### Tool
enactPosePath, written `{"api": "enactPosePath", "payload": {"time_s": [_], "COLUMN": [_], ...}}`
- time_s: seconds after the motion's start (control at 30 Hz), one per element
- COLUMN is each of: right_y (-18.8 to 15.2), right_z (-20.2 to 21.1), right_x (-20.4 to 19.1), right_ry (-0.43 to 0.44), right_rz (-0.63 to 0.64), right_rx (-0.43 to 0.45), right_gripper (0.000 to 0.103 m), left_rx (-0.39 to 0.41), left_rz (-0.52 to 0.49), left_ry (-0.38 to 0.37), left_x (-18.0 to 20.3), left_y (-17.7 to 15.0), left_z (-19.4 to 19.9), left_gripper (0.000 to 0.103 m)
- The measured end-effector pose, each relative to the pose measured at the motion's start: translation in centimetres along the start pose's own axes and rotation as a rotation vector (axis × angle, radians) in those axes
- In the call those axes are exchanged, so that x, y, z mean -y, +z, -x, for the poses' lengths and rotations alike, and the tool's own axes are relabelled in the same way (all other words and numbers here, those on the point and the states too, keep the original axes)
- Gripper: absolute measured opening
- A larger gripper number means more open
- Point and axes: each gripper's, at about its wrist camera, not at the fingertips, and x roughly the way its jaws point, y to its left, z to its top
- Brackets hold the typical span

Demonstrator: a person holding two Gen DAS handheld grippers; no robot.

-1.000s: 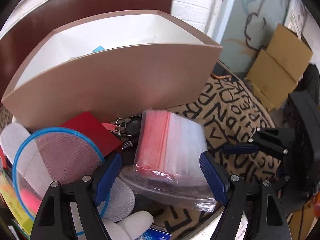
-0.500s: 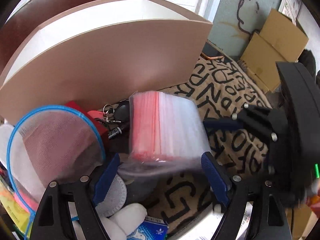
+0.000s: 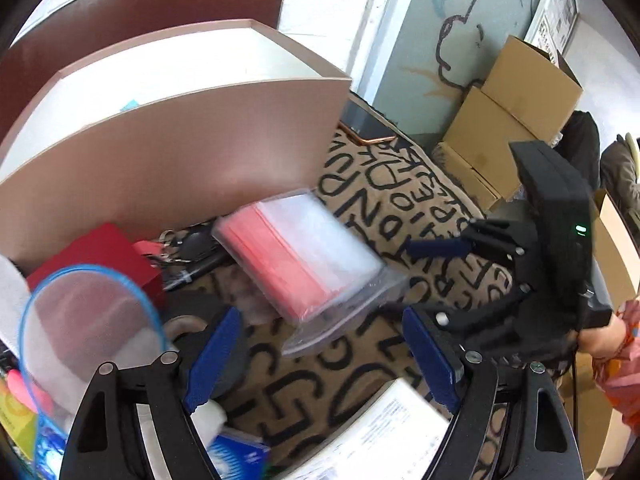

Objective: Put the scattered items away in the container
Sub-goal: 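Close the left and right grippers on the clear zip bag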

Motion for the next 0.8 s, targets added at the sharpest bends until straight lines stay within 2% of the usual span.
{"api": "enactPosePath", "payload": {"time_s": [0.17,0.3,0.6,0.8], "right_y": [0.7,1.3,2.8,3.3], "right_z": [0.4,-0.1,-2.4,-2.8], "right_x": [1.0,1.0,0.0,-2.2], "right_ry": [0.122,0.177,0.195,0.128], "right_rz": [-0.043,-0.079,-0.054,0.024], "right_rx": [0.009,0.006,0.015,0.017], "right_gripper": [0.07,0.07,0.071,0.072], "left_rx": [-0.057,-0.065,-0.059,-0.066], "left_rz": [0.12,0.167,0.184,0.182], "left_ry": [-0.021,-0.011,0.026,0.045], "left_x": [-0.8,-1.1,-1.0,-0.5], "left_y": [0.7,0.7,0.8,2.0], "left_z": [-2.5,-3.1,-3.5,-5.5], "left_gripper": [0.085,0.085,0.085,0.083]}}
